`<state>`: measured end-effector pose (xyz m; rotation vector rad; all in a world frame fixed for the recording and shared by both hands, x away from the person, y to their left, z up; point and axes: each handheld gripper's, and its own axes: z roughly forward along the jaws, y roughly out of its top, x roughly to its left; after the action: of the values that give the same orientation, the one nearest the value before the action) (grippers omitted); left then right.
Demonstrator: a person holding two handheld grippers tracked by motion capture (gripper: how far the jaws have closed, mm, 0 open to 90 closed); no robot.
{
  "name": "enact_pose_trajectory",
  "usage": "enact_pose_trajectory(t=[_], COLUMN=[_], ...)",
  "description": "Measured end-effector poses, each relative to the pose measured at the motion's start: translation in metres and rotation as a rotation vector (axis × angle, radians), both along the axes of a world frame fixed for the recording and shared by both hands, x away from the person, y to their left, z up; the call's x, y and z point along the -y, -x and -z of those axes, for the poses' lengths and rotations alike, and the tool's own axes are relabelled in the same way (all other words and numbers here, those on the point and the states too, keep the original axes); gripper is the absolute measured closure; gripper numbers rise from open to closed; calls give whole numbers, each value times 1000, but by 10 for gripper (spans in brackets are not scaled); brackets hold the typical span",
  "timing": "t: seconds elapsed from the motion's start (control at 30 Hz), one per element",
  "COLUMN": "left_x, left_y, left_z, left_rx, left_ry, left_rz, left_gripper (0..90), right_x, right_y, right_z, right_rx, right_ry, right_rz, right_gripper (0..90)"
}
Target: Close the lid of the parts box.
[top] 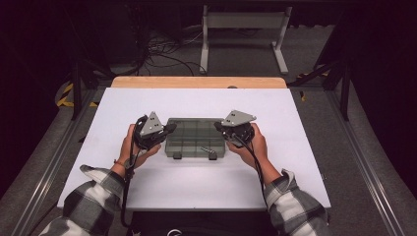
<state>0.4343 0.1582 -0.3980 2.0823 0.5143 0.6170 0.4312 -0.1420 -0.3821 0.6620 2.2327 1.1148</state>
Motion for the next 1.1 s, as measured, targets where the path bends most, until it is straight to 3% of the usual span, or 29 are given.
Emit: enact_pose_trajectory(t=[0.6,0.9,1.1], left_x=[-1,-2,1], left_y=[11,10,10], left_z=[13,19,27], left_rx=[-8,-12,-12], left_ry=[-25,-28,-65], left_rz=[15,12,19], left_gripper=[896,894,895], right_x=[4,10,10], right_y=[7,9,11], right_z=[15,24,30], right_rx=[-25,-44,-50], right_ry=[21,23,42], right_rz=[-6,0,-4], right_gripper=[900,900,900])
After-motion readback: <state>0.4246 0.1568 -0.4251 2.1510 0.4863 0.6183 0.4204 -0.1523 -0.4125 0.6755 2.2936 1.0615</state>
